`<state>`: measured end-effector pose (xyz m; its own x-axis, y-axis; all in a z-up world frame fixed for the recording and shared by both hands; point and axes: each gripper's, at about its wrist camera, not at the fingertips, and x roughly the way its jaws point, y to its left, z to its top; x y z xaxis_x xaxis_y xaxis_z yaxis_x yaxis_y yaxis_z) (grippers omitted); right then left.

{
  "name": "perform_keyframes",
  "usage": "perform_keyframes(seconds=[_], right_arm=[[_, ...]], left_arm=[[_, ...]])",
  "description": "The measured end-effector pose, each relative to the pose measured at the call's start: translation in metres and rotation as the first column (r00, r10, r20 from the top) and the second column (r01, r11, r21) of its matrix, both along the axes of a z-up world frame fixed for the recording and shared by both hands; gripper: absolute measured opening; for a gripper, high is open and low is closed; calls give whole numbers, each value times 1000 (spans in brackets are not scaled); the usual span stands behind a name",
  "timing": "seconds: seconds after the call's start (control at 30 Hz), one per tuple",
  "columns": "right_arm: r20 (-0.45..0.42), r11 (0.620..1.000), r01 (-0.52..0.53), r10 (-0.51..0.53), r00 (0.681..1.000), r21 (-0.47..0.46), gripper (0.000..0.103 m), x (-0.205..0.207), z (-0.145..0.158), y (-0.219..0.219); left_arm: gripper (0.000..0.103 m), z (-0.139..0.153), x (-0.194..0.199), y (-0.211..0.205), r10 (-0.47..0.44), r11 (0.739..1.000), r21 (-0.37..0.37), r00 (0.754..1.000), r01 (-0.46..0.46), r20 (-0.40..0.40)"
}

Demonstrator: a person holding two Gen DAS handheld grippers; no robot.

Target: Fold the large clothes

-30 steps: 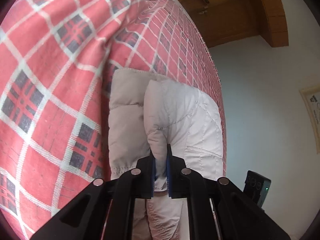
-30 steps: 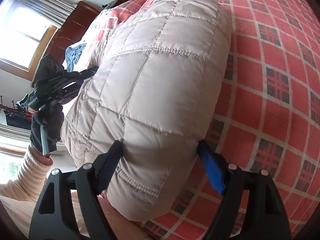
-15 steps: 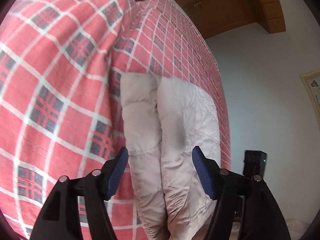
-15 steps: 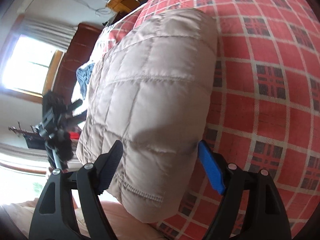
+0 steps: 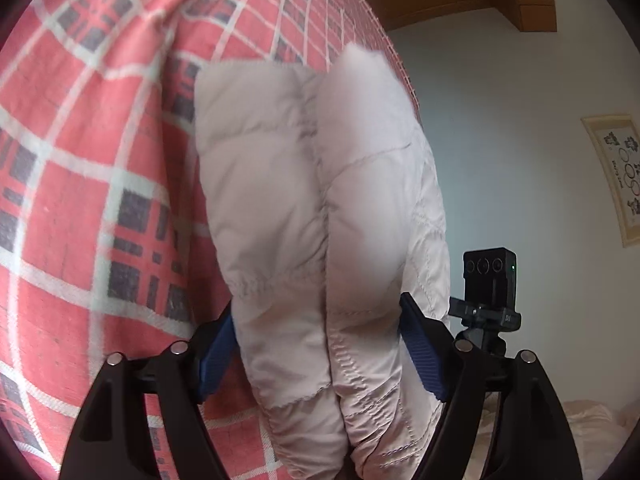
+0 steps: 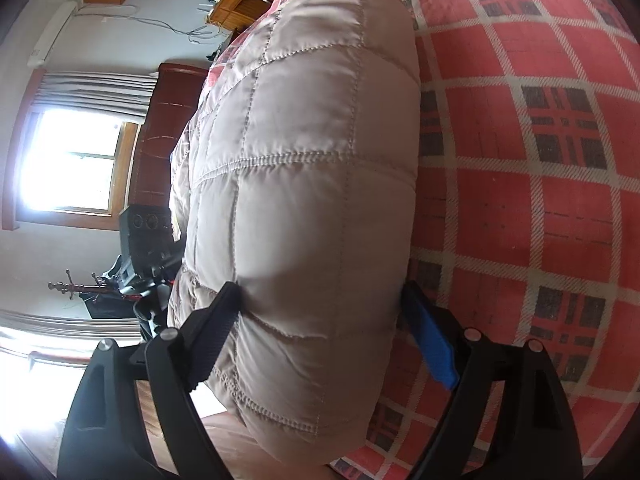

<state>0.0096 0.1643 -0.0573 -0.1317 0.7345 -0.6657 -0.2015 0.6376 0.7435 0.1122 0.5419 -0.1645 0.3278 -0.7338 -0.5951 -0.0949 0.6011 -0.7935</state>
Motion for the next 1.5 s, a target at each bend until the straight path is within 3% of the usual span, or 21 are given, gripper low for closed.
perform_keyframes(seconds=[0.1, 0.37, 0.4, 0.47, 0.5, 0.6, 0.73, 0.93, 1.07, 1.23, 1.3, 1.37, 1.5], right_arm=[[-2, 1000, -6, 6, 1000, 13, 88, 0, -2, 1], [-67, 996, -5, 11, 998, 94, 96, 1, -23, 23], [-67, 995, -3, 9, 998, 100, 92, 1, -23, 24], [-51, 994, 4, 1, 999, 112, 76, -1, -19, 20], [-43, 992, 8, -3, 999, 123, 65, -2, -16, 16], [4, 987, 9, -10, 1000, 163, 51, -3, 4, 3], [104, 988, 10, -26, 994, 154, 51, 4, 43, -25], [192, 990, 33, -59, 980, 136, 55, 41, 80, -89], [182, 988, 79, -102, 978, 132, 56, 72, 67, -119], [139, 989, 115, -128, 982, 97, 56, 108, 25, -135], [101, 988, 129, -137, 985, 80, 61, 114, 2, -134], [56, 983, 148, -155, 986, 108, 64, 115, -21, -142], [42, 975, 161, -169, 985, 156, 71, 111, -30, -152]], left_arm=[[81, -8, 2, -8, -7, 999, -52, 1000, 6, -13], [84, -15, 28, -56, -141, 984, -109, 989, 144, 37], [81, -14, 29, -58, -149, 982, -110, 988, 153, 46], [63, -14, 28, -62, -146, 981, -122, 987, 153, 64], [59, -14, 28, -64, -141, 980, -132, 988, 149, 71], [51, -9, 29, -74, -132, 976, -160, 987, 146, 95], [49, 10, 44, -106, -133, 965, -207, 979, 163, 152], [49, 46, 92, -177, -181, 962, -157, 950, 225, 256], [50, 56, 111, -190, -201, 966, -104, 941, 236, 274], [50, 30, 145, -196, -190, 977, -60, 958, 207, 215], [51, 11, 151, -198, -179, 981, -48, 968, 190, 176], [53, -1, 151, -195, -169, 981, -70, 971, 183, 168], [62, 2, 148, -195, -194, 978, -41, 968, 203, 156]])
